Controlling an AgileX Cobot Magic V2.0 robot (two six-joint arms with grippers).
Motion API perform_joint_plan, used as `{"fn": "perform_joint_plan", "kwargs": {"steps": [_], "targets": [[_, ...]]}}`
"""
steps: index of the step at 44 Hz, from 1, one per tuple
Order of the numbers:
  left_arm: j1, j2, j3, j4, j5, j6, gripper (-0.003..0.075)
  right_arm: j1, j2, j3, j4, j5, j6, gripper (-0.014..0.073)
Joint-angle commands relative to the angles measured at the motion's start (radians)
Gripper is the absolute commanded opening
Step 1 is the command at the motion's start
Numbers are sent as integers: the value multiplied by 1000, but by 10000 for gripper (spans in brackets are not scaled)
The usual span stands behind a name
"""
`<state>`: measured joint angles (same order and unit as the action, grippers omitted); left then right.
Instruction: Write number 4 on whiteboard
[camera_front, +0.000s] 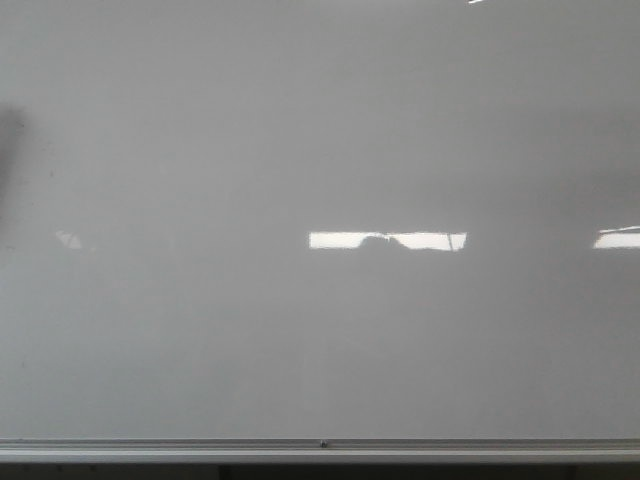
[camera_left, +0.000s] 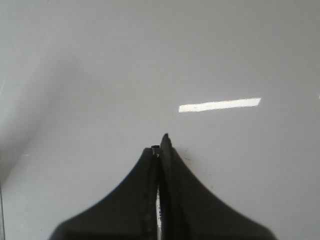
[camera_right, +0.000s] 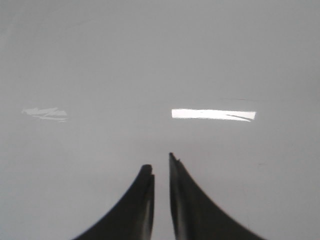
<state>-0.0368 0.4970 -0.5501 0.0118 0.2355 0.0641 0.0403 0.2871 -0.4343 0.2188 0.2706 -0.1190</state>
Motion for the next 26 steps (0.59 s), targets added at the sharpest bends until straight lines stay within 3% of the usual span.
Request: {"fn": "perform_joint_plan", "kwargs": {"steps": [1, 6, 8, 12, 15, 26], "targets": [[-5, 10, -37, 0, -76, -9, 132, -1, 16, -38, 3, -87, -2, 346], [-5, 10, -37, 0, -76, -9, 378, -1, 16, -38, 3, -87, -2, 501], [-5, 10, -37, 0, -76, -9, 496, -1, 16, -38, 3, -87, -2, 535], [-5, 10, -37, 0, -76, -9, 630, -1, 16, -38, 3, -87, -2, 561], [-5, 10, -37, 0, -76, -9, 664, -1, 16, -38, 3, -87, -2, 561], [-5, 10, -37, 0, -76, -9, 661, -1, 16, -38, 3, -87, -2, 561]]}}
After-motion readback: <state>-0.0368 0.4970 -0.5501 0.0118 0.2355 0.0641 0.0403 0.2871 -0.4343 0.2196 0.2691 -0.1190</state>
